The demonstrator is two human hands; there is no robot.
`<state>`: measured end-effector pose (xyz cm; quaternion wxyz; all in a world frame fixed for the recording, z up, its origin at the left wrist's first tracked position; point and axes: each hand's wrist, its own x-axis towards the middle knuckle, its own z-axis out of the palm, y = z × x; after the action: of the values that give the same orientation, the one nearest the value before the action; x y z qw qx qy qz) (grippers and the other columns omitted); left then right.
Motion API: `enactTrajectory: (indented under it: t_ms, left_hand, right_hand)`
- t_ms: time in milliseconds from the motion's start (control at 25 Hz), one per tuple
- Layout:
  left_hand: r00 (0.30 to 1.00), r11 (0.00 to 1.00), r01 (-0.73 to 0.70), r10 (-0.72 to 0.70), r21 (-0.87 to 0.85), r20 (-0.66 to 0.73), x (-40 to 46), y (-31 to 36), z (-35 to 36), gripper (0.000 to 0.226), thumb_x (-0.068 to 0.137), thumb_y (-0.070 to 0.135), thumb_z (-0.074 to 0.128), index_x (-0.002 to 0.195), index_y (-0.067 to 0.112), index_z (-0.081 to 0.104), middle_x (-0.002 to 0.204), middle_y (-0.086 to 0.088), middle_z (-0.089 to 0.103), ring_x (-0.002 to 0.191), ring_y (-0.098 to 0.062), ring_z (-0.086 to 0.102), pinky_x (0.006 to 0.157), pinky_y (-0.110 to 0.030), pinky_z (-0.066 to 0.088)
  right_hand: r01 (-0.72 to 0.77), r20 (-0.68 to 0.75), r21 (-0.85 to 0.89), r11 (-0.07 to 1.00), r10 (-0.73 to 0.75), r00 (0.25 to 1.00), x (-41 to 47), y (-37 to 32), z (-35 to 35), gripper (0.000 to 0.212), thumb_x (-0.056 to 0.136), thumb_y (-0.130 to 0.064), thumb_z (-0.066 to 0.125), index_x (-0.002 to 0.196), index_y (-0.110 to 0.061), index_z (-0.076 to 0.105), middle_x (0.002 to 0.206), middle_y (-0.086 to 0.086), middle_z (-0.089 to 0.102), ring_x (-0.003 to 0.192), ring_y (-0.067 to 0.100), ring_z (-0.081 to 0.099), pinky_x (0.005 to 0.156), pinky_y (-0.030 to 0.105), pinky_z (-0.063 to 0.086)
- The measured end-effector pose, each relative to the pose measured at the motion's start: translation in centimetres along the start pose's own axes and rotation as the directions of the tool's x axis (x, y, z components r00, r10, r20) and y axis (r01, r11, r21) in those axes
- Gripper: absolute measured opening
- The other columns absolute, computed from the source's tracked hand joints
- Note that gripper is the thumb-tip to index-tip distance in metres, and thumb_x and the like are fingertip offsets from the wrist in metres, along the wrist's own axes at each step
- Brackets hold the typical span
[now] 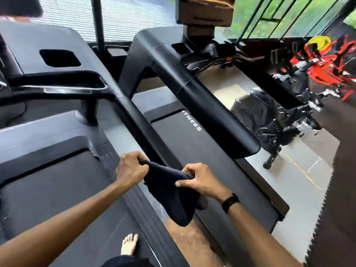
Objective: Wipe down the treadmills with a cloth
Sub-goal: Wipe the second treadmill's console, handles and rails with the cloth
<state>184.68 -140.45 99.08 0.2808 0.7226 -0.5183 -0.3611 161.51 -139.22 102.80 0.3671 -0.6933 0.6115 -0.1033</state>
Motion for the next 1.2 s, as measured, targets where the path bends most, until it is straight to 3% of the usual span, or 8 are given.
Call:
enactTrajectory:
  t_ms: [120, 320, 480, 680, 800, 960, 1080, 1200]
  left_hand:
    - [0.964, 0.940, 0.266, -0.262, -0.213, 0.050, -0.9, -1.3, 2.9, 0.045, 0.085, 0.040, 0.072, 0.115, 0.018, 0.047, 0.116, 0.000, 0.044, 0.104, -0.021, 0.052, 0.094, -0.040, 0.047]
    - [0.881, 0.649, 0.471, -0.384, -0.598, 0.277, -7.1, 0.9, 8.8, 0.051, 0.091, 0.067, 0.043, 0.117, 0.023, 0.045, 0.126, -0.003, 0.057, 0.113, -0.018, 0.055, 0.098, -0.037, 0.043]
    - [0.893, 0.518, 0.351, -0.435, -0.780, 0.114, -8.5, 4.2, 13.0, 0.100, 0.063, 0.094, 0.043, 0.147, 0.043, 0.024, 0.145, 0.000, 0.048, 0.130, -0.023, 0.049, 0.111, -0.047, 0.040]
    - [0.850, 0.475, 0.197, -0.519, -0.858, -0.092, -8.9, 5.5, 17.0, 0.089, 0.062, 0.094, 0.050, 0.141, 0.063, 0.022, 0.140, 0.001, 0.055, 0.123, -0.026, 0.057, 0.108, -0.051, 0.042]
    - [0.853, 0.465, 0.160, -0.509, -0.871, -0.116, -11.7, 5.8, 19.7, 0.078, 0.069, 0.090, 0.046, 0.139, 0.065, 0.024, 0.144, 0.005, 0.051, 0.129, -0.022, 0.052, 0.111, -0.050, 0.039]
    - [0.824, 0.529, 0.095, -0.516, -0.843, -0.231, -13.3, 7.4, 20.4, 0.077, 0.075, 0.079, 0.044, 0.144, 0.061, 0.019, 0.150, 0.009, 0.043, 0.133, -0.019, 0.047, 0.114, -0.048, 0.035]
    - [0.779, 0.543, 0.057, -0.549, -0.838, -0.303, -11.8, 6.8, 21.1, 0.076, 0.077, 0.077, 0.042, 0.147, 0.054, 0.025, 0.153, 0.008, 0.042, 0.138, -0.015, 0.041, 0.117, -0.044, 0.032]
    - [0.760, 0.405, 0.041, -0.606, -0.913, -0.234, -10.1, 5.7, 21.3, 0.071, 0.076, 0.075, 0.044, 0.142, 0.047, 0.044, 0.141, 0.011, 0.056, 0.130, -0.011, 0.051, 0.113, -0.041, 0.038]
  right_hand:
    - [0.029, -0.011, -0.018, 0.999, -0.029, 1.000, 2.1, 0.4, 0.3, 0.031, 0.068, -0.032, 0.091, 0.069, -0.019, 0.063, 0.061, -0.011, 0.058, 0.054, -0.002, 0.049, 0.053, 0.014, 0.037]
    - [0.140, 0.065, 0.040, 0.989, -0.143, 0.988, 2.4, 1.5, 0.4, 0.034, 0.072, -0.038, 0.088, 0.076, -0.014, 0.063, 0.070, 0.001, 0.067, 0.062, 0.002, 0.054, 0.058, 0.023, 0.044]
    - [0.240, 0.067, 0.069, 0.968, -0.244, 0.967, 2.1, 2.3, 0.5, 0.030, 0.079, -0.031, 0.083, 0.075, -0.015, 0.058, 0.065, -0.004, 0.061, 0.055, 0.001, 0.050, 0.053, 0.017, 0.042]
    - [0.391, 0.083, 0.090, 0.916, -0.398, 0.913, -1.0, 4.6, 0.1, 0.018, 0.085, -0.022, 0.076, 0.086, -0.010, 0.062, 0.071, 0.002, 0.067, 0.061, 0.012, 0.062, 0.057, 0.029, 0.053]
    - [0.423, 0.259, 0.134, 0.896, -0.444, 0.858, -3.4, 7.6, -1.7, 0.017, 0.086, -0.021, 0.074, 0.099, -0.011, 0.068, 0.081, 0.004, 0.072, 0.073, 0.020, 0.069, 0.067, 0.035, 0.058]
    - [0.431, 0.323, 0.241, 0.870, -0.491, 0.809, -3.6, 8.6, -4.7, 0.020, 0.093, -0.014, 0.062, 0.109, -0.013, 0.074, 0.094, -0.005, 0.075, 0.086, 0.011, 0.071, 0.077, 0.033, 0.057]
    - [0.417, 0.206, 0.260, 0.871, -0.472, 0.857, -1.5, 7.3, -4.0, 0.031, 0.094, -0.029, 0.059, 0.123, -0.020, 0.069, 0.121, -0.009, 0.070, 0.114, 0.008, 0.064, 0.097, 0.035, 0.052]
    - [0.426, 0.214, 0.148, 0.892, -0.450, 0.867, 1.8, 4.4, -1.7, 0.061, 0.089, -0.059, 0.051, 0.145, -0.034, 0.046, 0.156, -0.011, 0.039, 0.145, 0.002, 0.030, 0.122, 0.038, 0.026]
